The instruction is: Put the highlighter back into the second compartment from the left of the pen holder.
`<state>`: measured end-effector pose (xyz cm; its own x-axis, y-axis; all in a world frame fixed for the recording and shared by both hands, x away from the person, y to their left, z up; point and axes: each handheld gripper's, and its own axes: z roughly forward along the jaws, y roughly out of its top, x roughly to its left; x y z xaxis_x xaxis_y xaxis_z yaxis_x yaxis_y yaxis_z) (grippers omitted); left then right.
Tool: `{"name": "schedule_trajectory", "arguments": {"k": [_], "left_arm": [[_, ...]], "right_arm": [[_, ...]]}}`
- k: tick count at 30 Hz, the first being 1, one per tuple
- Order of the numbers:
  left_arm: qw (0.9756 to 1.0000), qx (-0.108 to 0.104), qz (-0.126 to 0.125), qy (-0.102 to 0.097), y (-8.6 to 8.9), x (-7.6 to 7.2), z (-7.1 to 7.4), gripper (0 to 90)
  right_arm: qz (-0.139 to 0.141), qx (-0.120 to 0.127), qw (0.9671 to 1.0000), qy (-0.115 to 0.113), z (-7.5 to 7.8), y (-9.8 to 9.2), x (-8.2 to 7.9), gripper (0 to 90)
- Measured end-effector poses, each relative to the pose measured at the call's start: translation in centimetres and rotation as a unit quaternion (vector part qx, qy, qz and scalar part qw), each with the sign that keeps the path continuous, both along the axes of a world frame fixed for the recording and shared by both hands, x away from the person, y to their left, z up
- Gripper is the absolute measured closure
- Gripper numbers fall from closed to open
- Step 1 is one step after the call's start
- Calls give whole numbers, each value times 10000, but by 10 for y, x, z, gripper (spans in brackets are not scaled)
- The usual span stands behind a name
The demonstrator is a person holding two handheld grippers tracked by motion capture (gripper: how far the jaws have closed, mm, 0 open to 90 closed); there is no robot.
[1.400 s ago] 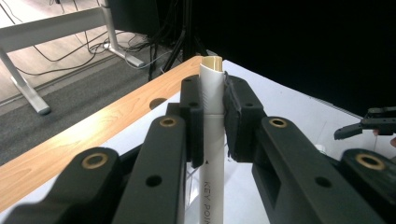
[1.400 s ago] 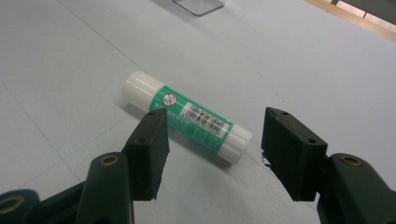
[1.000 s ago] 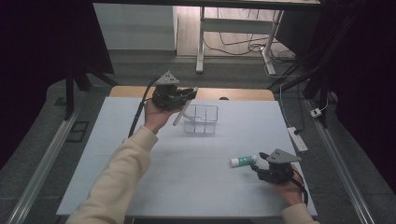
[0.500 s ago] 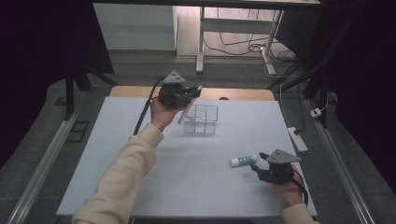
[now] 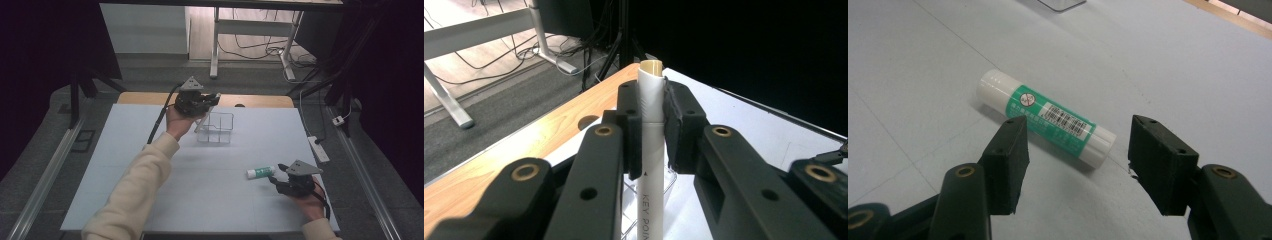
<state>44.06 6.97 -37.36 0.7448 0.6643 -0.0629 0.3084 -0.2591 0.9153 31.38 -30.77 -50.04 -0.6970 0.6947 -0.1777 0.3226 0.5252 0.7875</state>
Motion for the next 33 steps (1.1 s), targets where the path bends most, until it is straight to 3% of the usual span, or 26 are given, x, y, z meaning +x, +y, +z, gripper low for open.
{"name": "schedule_trajectory", "arguments": {"k": [22, 33], "left_arm": [[10000, -60, -58, -49, -30, 20, -11, 787], [9999, -72, 28, -65, -34, 33, -16, 787]], "right_arm": [[-26, 4, 10000, 11, 0, -3, -1, 405], [-93, 1, 10000, 16, 0, -6, -1, 406]]}}
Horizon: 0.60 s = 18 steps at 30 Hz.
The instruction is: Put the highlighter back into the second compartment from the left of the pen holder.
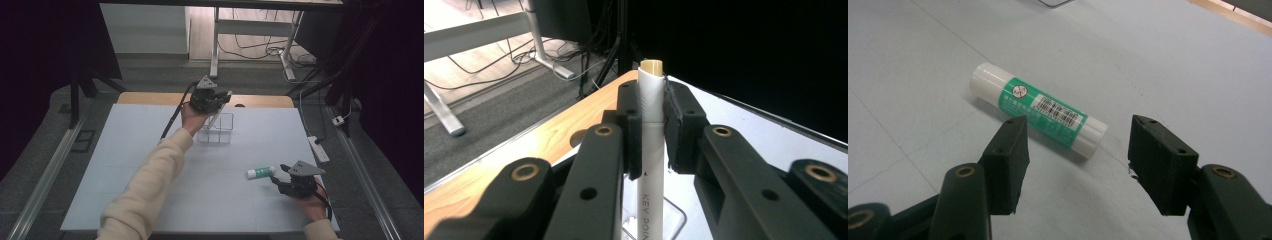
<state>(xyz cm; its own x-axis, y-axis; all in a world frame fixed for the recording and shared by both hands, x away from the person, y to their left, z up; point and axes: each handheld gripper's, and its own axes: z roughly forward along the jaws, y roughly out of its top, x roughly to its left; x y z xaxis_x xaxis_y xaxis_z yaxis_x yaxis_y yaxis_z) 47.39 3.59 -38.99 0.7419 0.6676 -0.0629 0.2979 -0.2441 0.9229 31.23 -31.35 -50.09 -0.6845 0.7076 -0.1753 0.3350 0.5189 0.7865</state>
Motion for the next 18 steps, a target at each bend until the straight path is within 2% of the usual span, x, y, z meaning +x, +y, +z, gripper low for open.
{"name": "schedule_trajectory", "arguments": {"k": [10, 14, 18], "left_arm": [[9999, -35, 86, -95, -3, 13, 3, 786], [9997, -202, 90, -81, -3, 17, 0, 785], [9997, -151, 177, -113, -3, 20, -3, 782]], "right_arm": [[-17, -35, 10000, 4, -1, 0, 1, 407], [-16, -45, 10000, 5, -1, 1, 0, 407], [0, -39, 10000, 20, -2, 1, 0, 407]]}}
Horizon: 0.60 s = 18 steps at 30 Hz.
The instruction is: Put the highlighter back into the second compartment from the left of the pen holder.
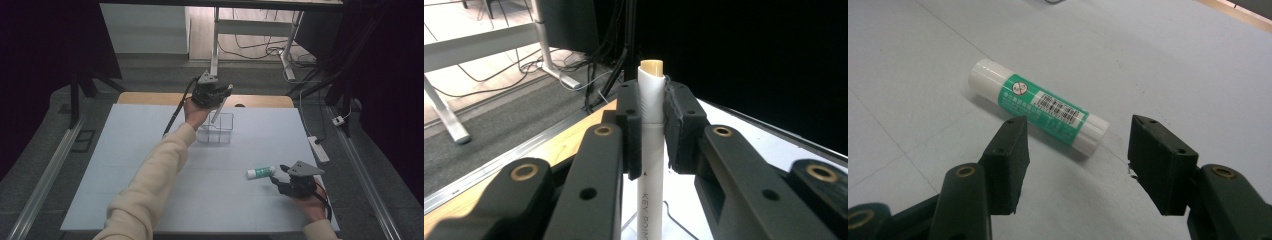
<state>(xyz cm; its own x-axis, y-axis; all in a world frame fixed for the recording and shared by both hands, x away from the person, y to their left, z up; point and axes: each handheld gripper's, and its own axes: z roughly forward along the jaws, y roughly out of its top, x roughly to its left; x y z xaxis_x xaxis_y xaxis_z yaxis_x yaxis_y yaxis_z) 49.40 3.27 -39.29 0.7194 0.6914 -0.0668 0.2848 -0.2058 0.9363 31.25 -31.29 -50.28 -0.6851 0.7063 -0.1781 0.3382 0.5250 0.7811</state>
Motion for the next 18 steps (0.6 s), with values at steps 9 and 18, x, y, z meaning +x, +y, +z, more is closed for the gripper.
{"name": "schedule_trajectory", "arguments": {"k": [9, 18], "left_arm": [[9995, 230, -44, 219, 10, 0, -9, 620], [9980, 501, -287, 259, 18, -10, -9, 572]], "right_arm": [[-12, -5, 10000, 5, 0, -2, -1, 407], [-8, -21, 10000, 7, 0, -1, -1, 407]]}}
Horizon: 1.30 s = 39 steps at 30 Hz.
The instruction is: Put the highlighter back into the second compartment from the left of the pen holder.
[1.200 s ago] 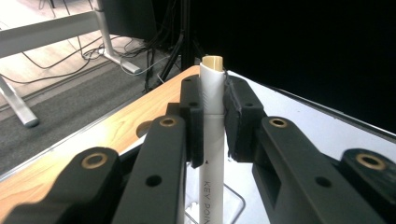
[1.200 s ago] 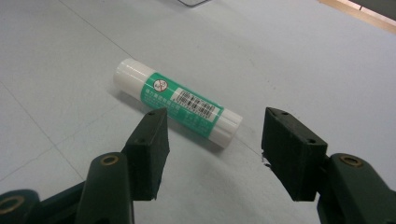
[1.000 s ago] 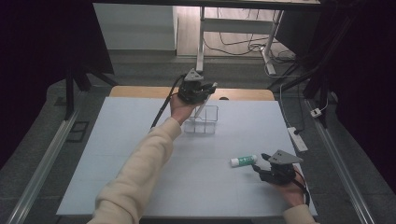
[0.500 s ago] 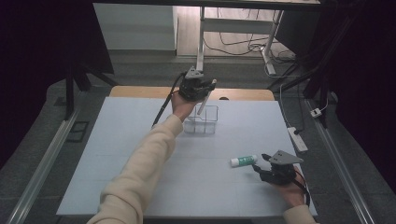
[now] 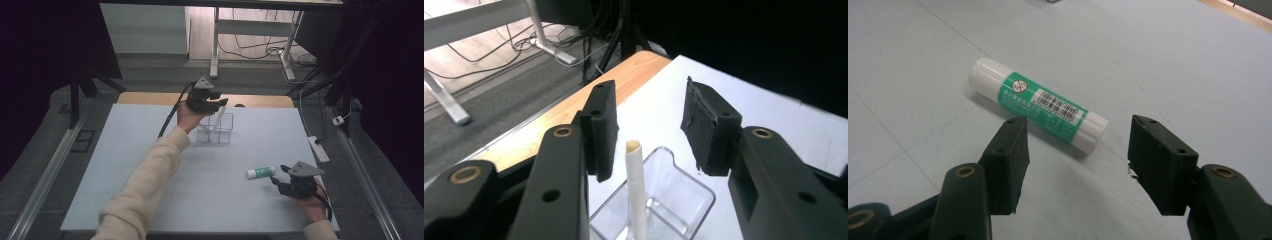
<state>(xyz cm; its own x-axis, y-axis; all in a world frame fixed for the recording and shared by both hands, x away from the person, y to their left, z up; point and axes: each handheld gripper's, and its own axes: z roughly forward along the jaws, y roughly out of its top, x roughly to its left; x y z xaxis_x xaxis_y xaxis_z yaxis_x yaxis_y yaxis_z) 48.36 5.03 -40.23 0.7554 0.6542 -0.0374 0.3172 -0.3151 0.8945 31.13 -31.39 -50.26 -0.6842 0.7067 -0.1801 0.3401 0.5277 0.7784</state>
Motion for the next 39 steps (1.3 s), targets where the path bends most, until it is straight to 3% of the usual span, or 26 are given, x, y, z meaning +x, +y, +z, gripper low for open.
{"name": "schedule_trajectory", "arguments": {"k": [5, 25, 27, 34, 39], "left_arm": [[9999, 123, -56, 64, 10, -9, -2, 569], [9992, 178, -240, 250, 50, -59, -10, 493], [9988, 127, -284, 368, 55, -64, -13, 482], [9987, 203, -240, 394, 71, -83, -20, 460], [9988, 134, -172, 441, 86, -101, -28, 452]], "right_arm": [[3, 30, 10000, -33, 1, 0, 0, 407], [-7, 5, 10000, -32, 1, 0, 0, 405], [-20, 20, 10000, -19, 1, 0, 0, 405], [-22, 13, 10000, -3, 1, 0, 1, 404], [-18, 16, 10000, 3, 0, 0, 2, 404]]}}
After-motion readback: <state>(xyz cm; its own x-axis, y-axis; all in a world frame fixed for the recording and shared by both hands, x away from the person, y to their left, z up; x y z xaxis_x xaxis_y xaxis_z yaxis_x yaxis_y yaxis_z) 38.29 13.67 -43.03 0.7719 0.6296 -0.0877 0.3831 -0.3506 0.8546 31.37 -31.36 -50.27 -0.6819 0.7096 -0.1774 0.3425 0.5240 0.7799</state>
